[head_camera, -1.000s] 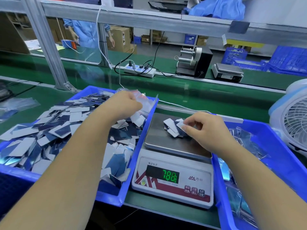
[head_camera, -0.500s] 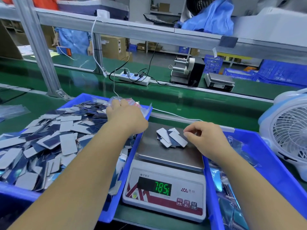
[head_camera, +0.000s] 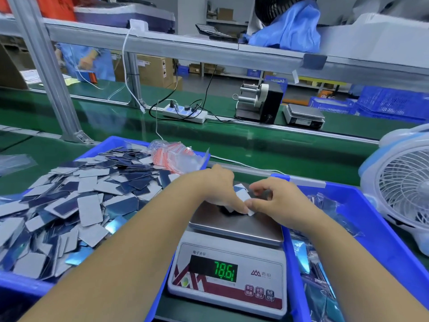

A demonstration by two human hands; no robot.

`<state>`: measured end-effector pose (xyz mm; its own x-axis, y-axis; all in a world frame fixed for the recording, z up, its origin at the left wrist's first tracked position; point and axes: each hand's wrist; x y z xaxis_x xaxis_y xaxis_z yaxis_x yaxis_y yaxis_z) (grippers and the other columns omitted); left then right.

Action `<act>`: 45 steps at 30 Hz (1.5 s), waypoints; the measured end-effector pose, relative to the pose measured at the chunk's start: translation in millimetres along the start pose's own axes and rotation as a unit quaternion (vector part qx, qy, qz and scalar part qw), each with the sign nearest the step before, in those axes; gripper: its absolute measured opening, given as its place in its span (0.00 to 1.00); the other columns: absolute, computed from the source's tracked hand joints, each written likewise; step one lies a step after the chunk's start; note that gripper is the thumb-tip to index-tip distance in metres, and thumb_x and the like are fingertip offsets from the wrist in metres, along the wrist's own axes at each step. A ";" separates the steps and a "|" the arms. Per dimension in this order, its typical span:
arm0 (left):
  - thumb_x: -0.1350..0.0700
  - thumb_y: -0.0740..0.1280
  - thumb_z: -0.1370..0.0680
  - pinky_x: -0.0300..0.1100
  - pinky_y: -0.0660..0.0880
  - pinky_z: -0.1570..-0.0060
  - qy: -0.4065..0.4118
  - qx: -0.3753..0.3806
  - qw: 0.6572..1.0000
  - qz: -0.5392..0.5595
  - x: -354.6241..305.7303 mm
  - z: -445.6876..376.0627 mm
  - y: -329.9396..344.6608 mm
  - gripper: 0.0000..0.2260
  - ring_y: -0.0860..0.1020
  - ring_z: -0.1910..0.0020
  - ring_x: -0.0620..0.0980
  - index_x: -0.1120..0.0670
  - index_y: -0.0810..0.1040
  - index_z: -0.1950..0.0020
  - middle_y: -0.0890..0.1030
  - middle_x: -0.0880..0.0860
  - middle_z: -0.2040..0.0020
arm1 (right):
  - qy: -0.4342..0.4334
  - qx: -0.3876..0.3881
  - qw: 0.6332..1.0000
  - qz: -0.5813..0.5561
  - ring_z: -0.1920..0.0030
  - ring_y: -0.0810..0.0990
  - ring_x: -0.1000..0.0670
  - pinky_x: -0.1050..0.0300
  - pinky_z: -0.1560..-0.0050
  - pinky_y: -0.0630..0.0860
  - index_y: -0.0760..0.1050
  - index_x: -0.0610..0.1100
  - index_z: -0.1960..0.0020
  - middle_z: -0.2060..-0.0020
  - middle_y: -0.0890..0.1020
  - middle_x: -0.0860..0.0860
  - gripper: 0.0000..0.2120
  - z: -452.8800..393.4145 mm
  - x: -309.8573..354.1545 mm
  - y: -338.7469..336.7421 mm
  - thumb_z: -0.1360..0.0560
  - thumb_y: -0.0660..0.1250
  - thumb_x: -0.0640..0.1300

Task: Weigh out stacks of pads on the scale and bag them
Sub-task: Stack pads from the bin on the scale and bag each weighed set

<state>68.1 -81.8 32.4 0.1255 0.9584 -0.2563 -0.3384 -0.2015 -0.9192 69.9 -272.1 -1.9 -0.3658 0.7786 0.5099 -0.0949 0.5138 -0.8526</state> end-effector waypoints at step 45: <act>0.64 0.68 0.25 0.52 0.77 0.52 0.216 -0.077 0.914 0.334 18.6 8.2 21.0 0.21 0.76 0.57 0.50 0.42 0.66 0.42 0.75 0.52 0.46 | -0.063 -0.109 0.985 -0.116 0.71 0.72 0.60 0.71 0.70 0.66 0.76 0.57 0.58 0.70 0.77 0.67 0.11 4.5 14.4 11.6 0.33 0.77 0.48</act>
<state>55.6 -66.6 10.8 0.3066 0.4479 -0.8399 -0.3431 -0.7710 -0.5365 59.4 -256.6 -5.0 -0.4708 0.5868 0.6588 0.0059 0.7488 -0.6627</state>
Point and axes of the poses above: each hand's wrist, its own z-axis away from the middle knuckle, its own y-axis out of the palm, x = y × z
